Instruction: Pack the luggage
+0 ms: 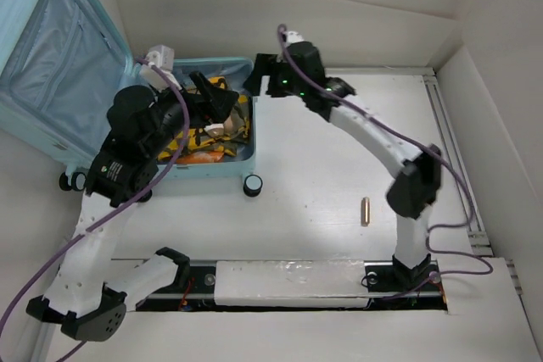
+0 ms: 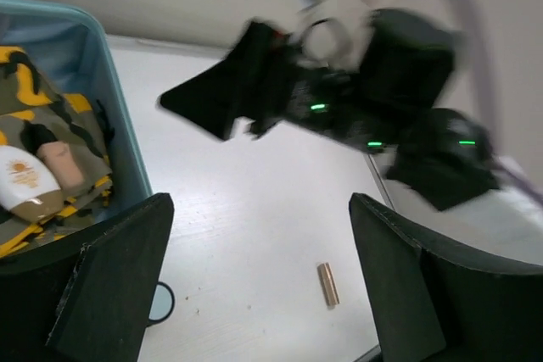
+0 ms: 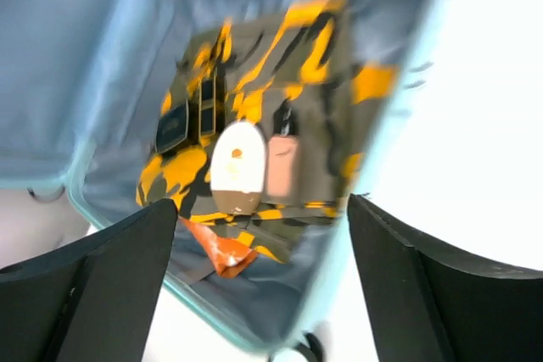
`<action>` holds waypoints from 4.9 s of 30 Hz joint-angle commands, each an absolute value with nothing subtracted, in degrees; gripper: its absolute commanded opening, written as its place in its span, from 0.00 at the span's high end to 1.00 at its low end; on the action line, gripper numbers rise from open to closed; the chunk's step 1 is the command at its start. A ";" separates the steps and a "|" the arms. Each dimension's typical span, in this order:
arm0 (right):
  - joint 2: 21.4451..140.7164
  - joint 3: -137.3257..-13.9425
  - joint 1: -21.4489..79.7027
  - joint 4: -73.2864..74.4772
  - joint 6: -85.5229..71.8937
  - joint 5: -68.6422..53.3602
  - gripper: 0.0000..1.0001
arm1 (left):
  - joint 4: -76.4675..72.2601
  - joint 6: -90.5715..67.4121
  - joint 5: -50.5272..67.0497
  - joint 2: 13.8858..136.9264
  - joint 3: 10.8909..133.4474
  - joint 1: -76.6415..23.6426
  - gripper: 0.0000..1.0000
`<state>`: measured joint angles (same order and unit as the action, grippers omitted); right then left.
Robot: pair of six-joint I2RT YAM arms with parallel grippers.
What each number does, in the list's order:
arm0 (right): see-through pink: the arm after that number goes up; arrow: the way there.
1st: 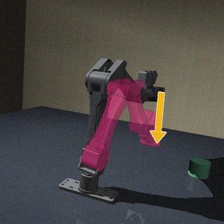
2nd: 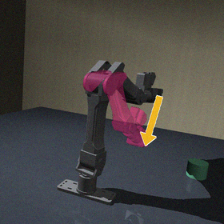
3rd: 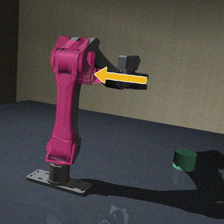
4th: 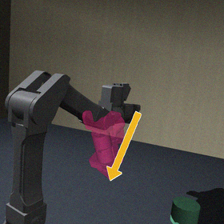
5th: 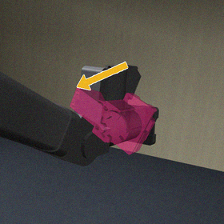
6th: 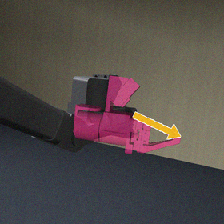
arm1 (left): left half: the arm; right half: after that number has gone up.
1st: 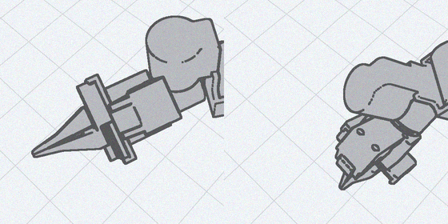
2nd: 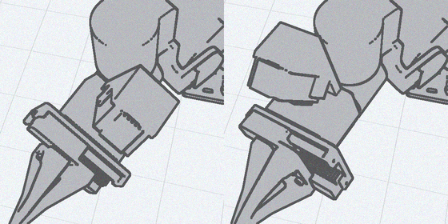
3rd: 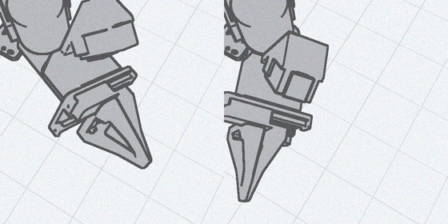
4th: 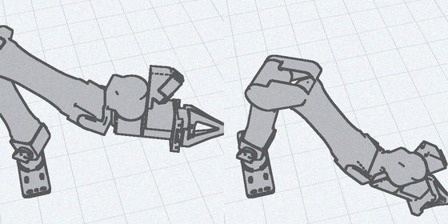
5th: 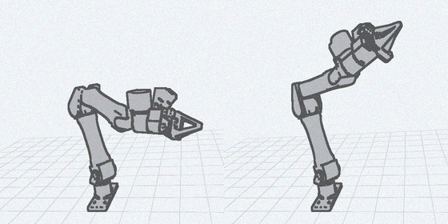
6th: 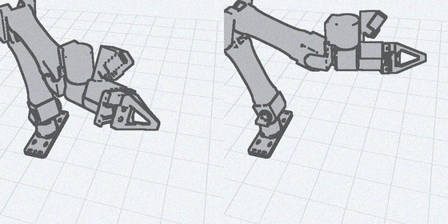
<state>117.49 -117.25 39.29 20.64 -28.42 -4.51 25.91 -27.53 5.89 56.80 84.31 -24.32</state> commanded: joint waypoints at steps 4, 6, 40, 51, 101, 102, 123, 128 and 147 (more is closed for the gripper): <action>88.28 -94.87 33.51 27.14 -23.90 14.38 0.17 | 17.84 -26.54 9.27 64.41 78.05 -29.06 0.20; 77.42 -85.98 30.43 31.00 -24.69 16.52 0.17 | 20.03 -23.48 -0.39 71.40 83.19 -43.93 0.19; 38.76 -75.59 16.70 57.83 -21.88 1.33 0.88 | 20.65 -39.20 -8.70 121.90 101.86 -74.70 0.40; 37.62 -75.67 19.24 57.39 -16.87 -5.89 0.51 | 29.09 -44.73 -12.56 133.24 115.14 -75.32 0.47; 128.38 -100.70 -28.65 49.72 -21.36 22.85 1.00 | 11.25 -43.24 -14.05 64.09 53.97 -72.86 0.46; 130.24 -102.11 -27.78 49.75 -19.79 20.94 1.00 | 11.77 -43.24 -14.58 63.20 53.36 -72.86 0.46; 97.74 -87.80 -11.43 38.23 -21.27 18.12 1.00 | 18.90 -35.77 -20.39 68.91 66.09 -72.86 0.45; 89.50 -82.63 -6.34 36.39 -20.74 13.72 1.00 | 19.42 -38.58 -20.91 71.62 67.84 -72.86 0.45; 54.24 -65.05 13.97 37.62 -16.61 -5.53 0.39 | 24.87 -43.15 -8.19 68.65 74.97 -40.53 0.20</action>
<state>55.24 -67.99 13.21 36.71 -17.96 -1.58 24.73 -41.67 -14.79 72.58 75.18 -45.10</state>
